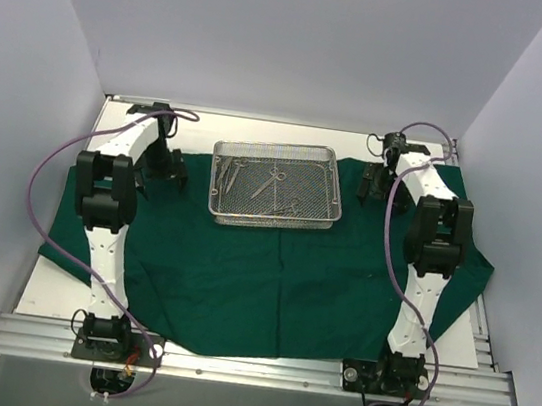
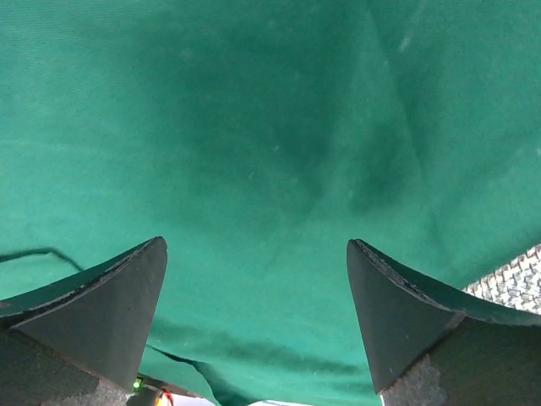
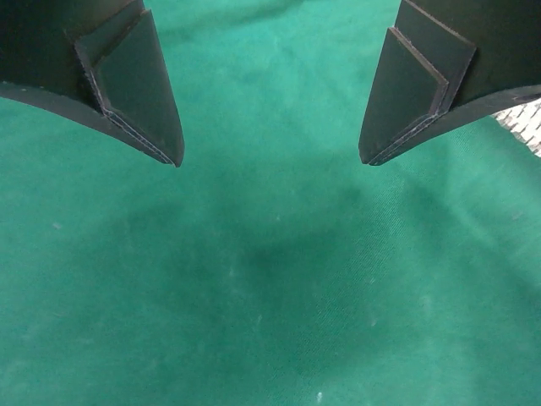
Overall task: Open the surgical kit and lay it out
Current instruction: Smooth out the surgical kit at the center of the board.
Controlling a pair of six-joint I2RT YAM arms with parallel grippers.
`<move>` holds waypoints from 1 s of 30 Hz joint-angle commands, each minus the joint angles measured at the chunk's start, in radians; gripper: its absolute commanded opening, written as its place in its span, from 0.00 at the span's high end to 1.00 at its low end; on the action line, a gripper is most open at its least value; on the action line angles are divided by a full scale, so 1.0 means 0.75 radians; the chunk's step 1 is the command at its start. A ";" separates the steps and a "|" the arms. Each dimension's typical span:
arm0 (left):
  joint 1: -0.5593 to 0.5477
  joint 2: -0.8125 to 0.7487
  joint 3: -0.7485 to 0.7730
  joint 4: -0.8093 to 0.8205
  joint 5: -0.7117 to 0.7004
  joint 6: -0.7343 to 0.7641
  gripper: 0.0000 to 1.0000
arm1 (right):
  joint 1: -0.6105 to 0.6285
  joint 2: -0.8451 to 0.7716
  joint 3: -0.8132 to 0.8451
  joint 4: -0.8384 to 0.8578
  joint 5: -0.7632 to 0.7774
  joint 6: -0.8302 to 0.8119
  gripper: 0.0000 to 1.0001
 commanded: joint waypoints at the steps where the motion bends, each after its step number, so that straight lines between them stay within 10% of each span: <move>1: -0.006 0.067 0.126 -0.038 0.033 0.008 0.04 | -0.001 0.046 0.018 -0.011 0.019 -0.026 0.13; 20: 0.016 0.724 1.014 -0.306 0.352 -0.007 0.06 | -0.062 0.198 -0.039 -0.007 -0.061 0.164 0.14; 30: 0.125 0.306 0.489 -0.057 0.258 -0.035 0.10 | -0.091 0.142 -0.044 -0.013 -0.041 0.128 0.15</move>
